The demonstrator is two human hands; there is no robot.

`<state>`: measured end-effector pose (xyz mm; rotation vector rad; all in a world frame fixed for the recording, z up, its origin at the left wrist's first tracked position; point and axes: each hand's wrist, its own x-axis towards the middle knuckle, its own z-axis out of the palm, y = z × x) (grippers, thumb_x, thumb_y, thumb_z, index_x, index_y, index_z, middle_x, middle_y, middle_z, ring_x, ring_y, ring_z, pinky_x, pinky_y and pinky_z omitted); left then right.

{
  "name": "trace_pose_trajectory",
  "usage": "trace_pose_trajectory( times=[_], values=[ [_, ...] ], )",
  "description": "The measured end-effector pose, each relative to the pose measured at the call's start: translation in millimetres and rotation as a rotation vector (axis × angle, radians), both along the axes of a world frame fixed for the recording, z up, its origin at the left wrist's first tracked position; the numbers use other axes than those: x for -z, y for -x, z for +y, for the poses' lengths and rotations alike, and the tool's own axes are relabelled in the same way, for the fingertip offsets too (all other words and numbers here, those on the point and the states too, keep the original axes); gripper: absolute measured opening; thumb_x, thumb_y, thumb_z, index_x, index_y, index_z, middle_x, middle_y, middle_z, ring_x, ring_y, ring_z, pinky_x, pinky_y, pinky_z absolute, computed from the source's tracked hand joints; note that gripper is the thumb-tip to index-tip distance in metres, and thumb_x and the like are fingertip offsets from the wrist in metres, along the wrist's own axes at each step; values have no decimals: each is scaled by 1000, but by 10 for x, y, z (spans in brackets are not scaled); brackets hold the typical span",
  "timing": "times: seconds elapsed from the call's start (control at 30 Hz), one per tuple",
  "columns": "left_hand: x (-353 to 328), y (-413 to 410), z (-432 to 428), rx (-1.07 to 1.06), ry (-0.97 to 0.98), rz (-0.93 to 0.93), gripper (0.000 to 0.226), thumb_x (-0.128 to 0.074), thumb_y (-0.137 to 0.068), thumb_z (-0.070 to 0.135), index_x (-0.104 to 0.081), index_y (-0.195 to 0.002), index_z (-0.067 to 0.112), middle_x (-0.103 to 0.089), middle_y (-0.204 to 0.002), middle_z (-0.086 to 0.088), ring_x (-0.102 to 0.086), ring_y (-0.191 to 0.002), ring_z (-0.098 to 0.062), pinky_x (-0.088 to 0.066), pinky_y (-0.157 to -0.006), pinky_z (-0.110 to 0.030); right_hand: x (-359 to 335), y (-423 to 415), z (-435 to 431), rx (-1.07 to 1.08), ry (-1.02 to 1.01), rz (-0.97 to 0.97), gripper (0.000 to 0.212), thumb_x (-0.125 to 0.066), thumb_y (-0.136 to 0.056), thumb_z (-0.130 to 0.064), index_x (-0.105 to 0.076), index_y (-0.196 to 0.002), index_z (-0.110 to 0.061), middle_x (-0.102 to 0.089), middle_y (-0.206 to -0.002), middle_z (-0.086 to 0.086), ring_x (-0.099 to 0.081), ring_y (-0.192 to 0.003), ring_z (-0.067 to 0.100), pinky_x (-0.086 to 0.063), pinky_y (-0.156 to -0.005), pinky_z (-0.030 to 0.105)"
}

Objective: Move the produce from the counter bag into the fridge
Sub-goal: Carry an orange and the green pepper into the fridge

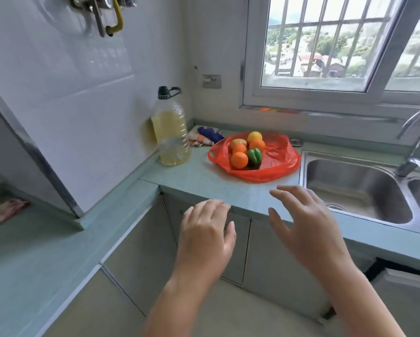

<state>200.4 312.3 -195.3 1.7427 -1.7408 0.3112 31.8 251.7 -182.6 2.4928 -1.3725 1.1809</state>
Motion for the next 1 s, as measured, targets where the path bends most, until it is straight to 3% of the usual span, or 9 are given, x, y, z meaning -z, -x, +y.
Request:
trace_pose_trajectory(
  times=[0.4, 0.7, 1.0],
  values=[
    [301, -579, -1715, 114, -109, 84, 36, -41, -78, 32, -63, -101, 15, -67, -100, 2, -62, -92, -15, -45, -85, -27, 256, -553, -1493, 101, -56, 49, 30, -59, -76, -23, -68, -100, -8, -68, -98, 7, -65, -90, 31, -52, -73, 39],
    [518, -1192, -3055, 241, -193, 112, 42, -42, -79, 35, -63, -108, 12, -67, -107, -3, -62, -100, -21, -47, -86, -36, 418, -1268, -2731, 166, -143, 45, 29, -60, -73, -21, -68, -97, -7, -67, -92, 7, -64, -82, 31, -52, -69, 37],
    [888, -1125, -4002, 318, -318, 134, 42, -46, -80, 36, -61, -112, 13, -64, -113, -4, -59, -106, -22, -45, -91, -39, 821, -1078, -3574, 272, -344, 16, 26, -68, -77, -18, -67, -101, -7, -66, -96, 6, -63, -86, 29, -45, -71, 31]
  ],
)
